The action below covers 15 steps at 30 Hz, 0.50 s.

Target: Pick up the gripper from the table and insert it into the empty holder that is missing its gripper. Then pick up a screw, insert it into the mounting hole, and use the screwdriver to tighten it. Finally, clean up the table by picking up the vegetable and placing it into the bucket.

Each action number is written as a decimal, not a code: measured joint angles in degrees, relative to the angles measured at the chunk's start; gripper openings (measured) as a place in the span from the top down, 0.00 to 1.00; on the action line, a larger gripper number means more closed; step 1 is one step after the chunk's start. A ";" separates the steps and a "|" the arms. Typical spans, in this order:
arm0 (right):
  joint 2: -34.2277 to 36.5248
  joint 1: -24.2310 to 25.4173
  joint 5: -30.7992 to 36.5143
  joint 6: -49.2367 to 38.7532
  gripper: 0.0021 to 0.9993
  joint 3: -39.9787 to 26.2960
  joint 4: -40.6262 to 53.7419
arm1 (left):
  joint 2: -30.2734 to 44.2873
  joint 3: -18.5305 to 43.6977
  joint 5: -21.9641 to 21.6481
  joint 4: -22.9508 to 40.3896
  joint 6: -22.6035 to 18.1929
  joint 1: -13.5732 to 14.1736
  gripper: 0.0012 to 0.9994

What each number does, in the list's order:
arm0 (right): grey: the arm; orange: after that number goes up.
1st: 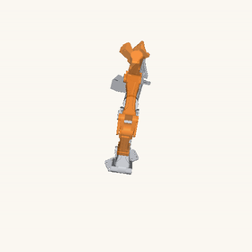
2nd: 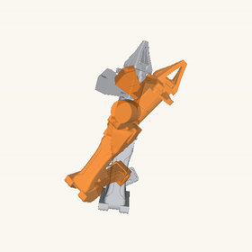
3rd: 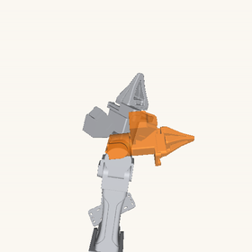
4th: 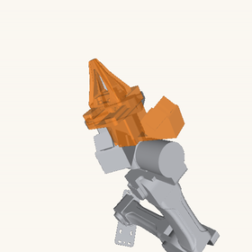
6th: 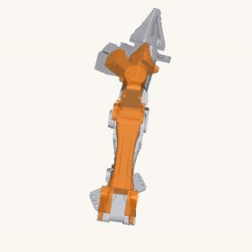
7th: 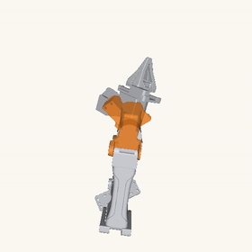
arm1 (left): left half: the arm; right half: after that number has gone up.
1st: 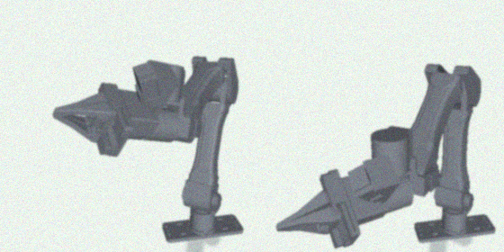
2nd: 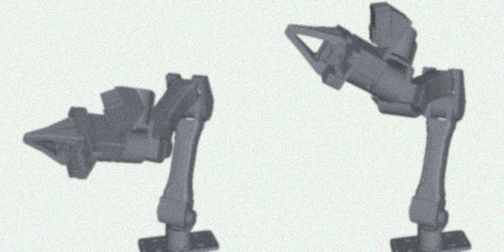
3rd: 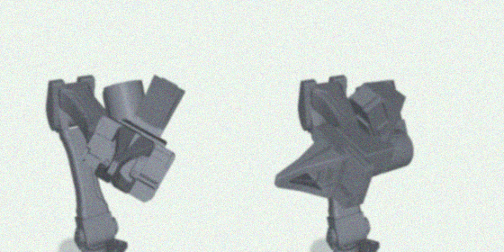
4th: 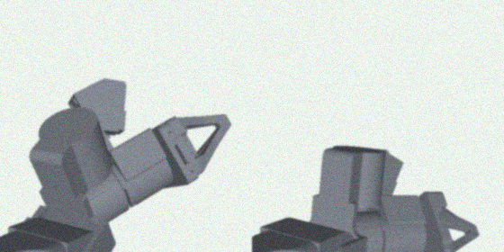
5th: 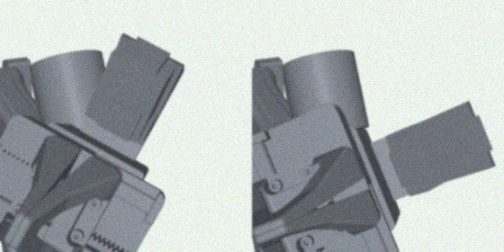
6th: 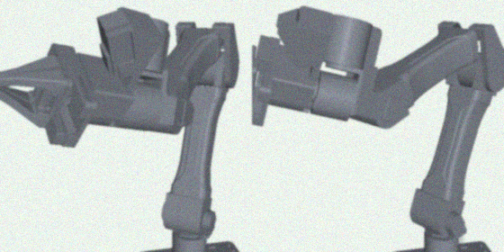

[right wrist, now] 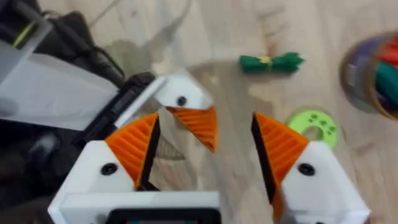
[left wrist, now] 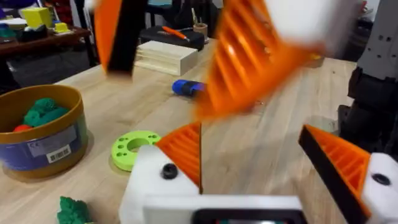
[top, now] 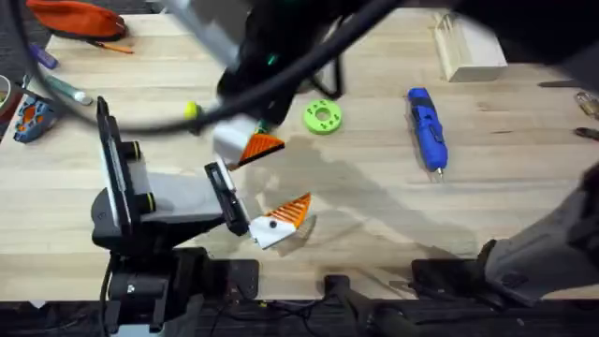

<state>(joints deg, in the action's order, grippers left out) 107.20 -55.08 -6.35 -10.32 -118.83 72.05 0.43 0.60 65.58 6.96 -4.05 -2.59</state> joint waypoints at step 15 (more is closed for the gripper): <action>-7.65 7.78 4.66 10.22 0.14 6.11 -3.52 | -0.01 0.00 0.02 0.00 -0.02 0.00 0.01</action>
<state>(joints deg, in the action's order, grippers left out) 99.55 -47.30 -1.69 -0.10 -112.72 68.53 0.42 0.60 65.60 6.96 -4.08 -2.59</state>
